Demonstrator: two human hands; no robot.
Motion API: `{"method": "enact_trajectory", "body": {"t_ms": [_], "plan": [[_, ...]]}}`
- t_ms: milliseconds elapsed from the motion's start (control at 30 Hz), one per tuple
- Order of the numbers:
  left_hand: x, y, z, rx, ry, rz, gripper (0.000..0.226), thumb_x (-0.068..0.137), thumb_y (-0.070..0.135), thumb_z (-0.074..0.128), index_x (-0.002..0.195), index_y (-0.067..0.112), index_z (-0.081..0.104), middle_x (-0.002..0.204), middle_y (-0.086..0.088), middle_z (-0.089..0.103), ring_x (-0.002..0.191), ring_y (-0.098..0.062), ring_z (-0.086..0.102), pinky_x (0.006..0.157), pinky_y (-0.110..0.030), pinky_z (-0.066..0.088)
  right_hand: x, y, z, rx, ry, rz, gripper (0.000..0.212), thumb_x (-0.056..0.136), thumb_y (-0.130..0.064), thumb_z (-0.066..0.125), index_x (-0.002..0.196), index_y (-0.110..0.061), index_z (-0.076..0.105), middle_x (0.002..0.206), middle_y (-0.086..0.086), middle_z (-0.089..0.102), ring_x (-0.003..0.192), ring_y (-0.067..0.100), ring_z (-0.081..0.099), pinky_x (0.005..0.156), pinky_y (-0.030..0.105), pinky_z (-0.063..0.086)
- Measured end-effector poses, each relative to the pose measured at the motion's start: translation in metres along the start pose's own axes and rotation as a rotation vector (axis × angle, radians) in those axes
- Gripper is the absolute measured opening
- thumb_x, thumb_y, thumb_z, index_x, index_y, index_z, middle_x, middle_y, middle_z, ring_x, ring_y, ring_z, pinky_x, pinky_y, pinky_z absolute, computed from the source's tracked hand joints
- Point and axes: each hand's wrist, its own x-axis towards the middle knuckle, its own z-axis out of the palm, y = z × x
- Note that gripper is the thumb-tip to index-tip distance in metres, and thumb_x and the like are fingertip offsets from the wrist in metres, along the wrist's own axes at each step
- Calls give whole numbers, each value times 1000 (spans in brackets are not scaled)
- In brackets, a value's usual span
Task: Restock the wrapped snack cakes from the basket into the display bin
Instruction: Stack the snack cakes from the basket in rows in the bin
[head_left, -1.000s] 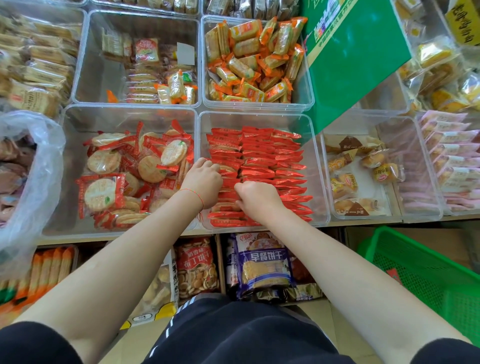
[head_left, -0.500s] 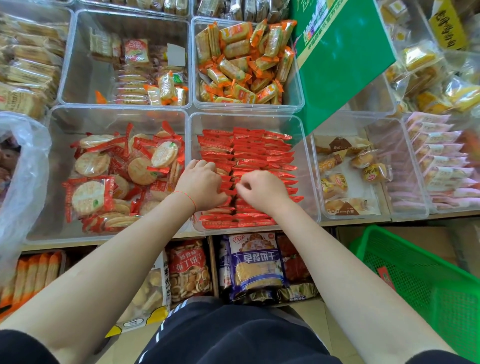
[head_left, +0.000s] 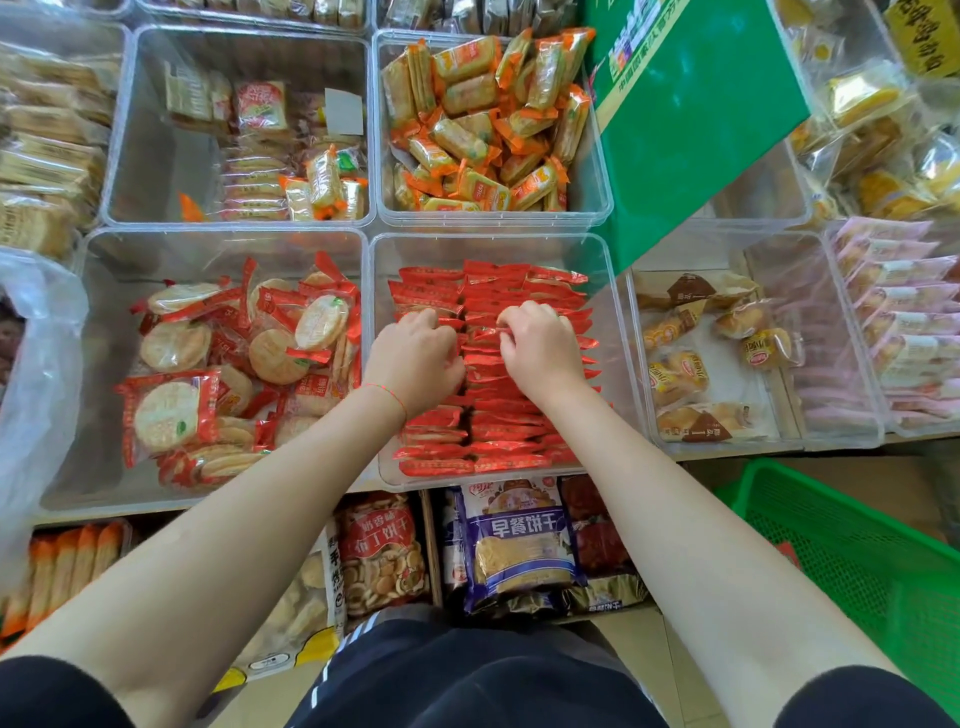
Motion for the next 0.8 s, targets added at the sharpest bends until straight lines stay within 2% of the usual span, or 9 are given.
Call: {"method": "enact_trajectory", "body": {"t_ms": [100, 200, 333, 500, 600, 700, 800], "plan": [[7, -1, 5, 81, 31, 18, 29, 91, 26, 47, 111, 12, 63, 113, -8, 56, 108, -30, 50, 85, -41, 44, 13, 1, 7, -63, -108, -1, 21, 95, -26, 56, 111, -16, 65, 112, 3, 61, 111, 25, 49, 94, 40, 37], [12, -2, 13, 69, 14, 30, 33, 95, 27, 43, 118, 17, 64, 119, -5, 57, 115, -28, 48, 90, -41, 42, 22, -5, 12, -97, -137, -41, 18, 93, -28, 60, 106, -16, 66, 111, 2, 58, 112, 25, 46, 95, 40, 35], [23, 2, 10, -66, 79, -30, 30, 96, 27, 47, 111, 17, 71, 108, -7, 62, 105, -29, 53, 86, -41, 43, 28, -9, 14, -123, -166, -33, 14, 93, -26, 60, 101, -16, 64, 109, 3, 58, 111, 26, 46, 96, 40, 35], [40, 11, 6, -75, -58, 10, 24, 92, 33, 56, 105, 20, 71, 103, -5, 59, 102, -27, 51, 82, -39, 44, 29, -6, 12, -63, -212, -4, 15, 92, -25, 61, 102, -15, 63, 108, 5, 59, 110, 27, 49, 96, 41, 35], [43, 12, 8, -93, -70, -7, 21, 91, 31, 59, 104, 24, 73, 103, -4, 60, 103, -27, 52, 82, -39, 45, 27, -1, 8, -27, -226, 6, 12, 92, -26, 62, 99, -16, 63, 106, 3, 59, 108, 26, 50, 98, 41, 34], [43, 8, 10, -177, -28, -43, 18, 89, 27, 62, 101, 24, 75, 99, -2, 64, 103, -26, 54, 85, -38, 47, 26, 4, 2, -98, -214, -49, 6, 93, -18, 60, 98, -16, 63, 104, 3, 59, 107, 26, 50, 95, 41, 35], [42, 2, 10, -258, 9, -110, 12, 87, 25, 65, 93, 23, 76, 95, 0, 65, 101, -24, 57, 84, -35, 48, 24, 6, 0, -54, -158, -85, 9, 91, -7, 55, 92, -15, 59, 97, 1, 59, 99, 24, 51, 89, 39, 36]]}}
